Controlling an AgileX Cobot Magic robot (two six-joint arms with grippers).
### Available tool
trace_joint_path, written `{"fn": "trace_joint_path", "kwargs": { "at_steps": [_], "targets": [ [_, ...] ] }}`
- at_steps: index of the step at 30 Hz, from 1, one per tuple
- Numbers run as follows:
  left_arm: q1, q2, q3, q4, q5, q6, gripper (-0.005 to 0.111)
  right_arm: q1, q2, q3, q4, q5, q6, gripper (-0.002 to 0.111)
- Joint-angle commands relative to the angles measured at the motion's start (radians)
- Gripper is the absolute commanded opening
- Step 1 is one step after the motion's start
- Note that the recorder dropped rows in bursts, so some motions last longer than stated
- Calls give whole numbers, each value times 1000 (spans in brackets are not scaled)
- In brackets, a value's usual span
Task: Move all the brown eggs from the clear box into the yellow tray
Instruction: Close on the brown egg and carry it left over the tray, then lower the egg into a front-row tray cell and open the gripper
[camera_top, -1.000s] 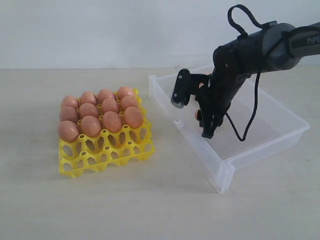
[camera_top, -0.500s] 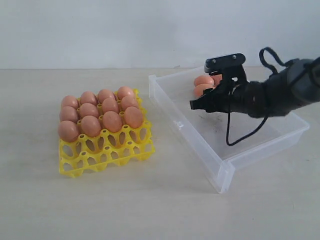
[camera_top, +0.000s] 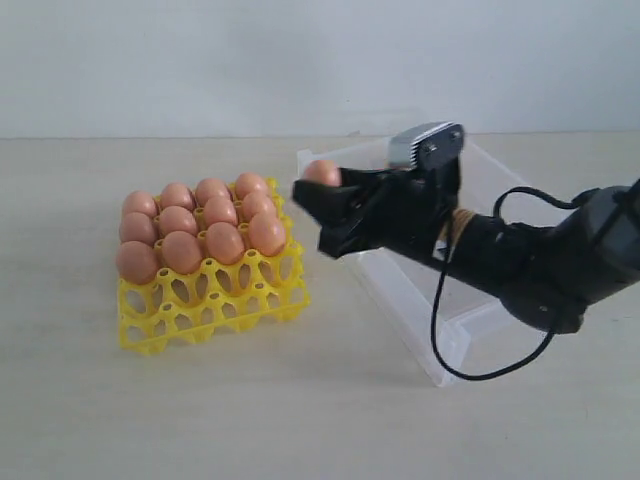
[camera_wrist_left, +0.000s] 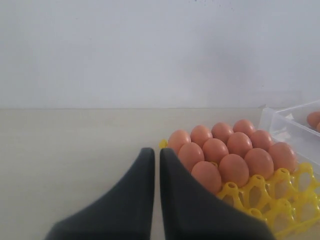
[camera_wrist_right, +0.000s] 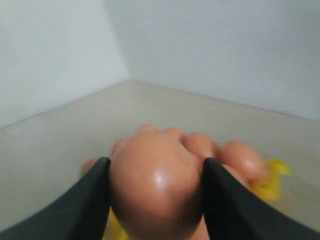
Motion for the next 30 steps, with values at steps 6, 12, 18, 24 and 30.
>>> {"fn": "trace_joint_path", "kwargs": {
  "at_steps": [6, 12, 18, 24, 30],
  "targets": [
    [-7, 3, 4, -5, -12, 5, 4, 317, 113, -204, 147, -24, 155, 0],
    [-7, 3, 4, -5, -12, 5, 4, 429, 234, -370, 300, 97, 224, 0],
    [-7, 3, 4, -5, -12, 5, 4, 545, 238, -433, 624, 429, 122, 0],
    [-7, 3, 4, -5, -12, 5, 4, 612, 238, -433, 928, 485, -34, 0],
    [-7, 3, 4, -5, -12, 5, 4, 615, 236, -433, 1015, 513, -187, 0]
  ]
}}
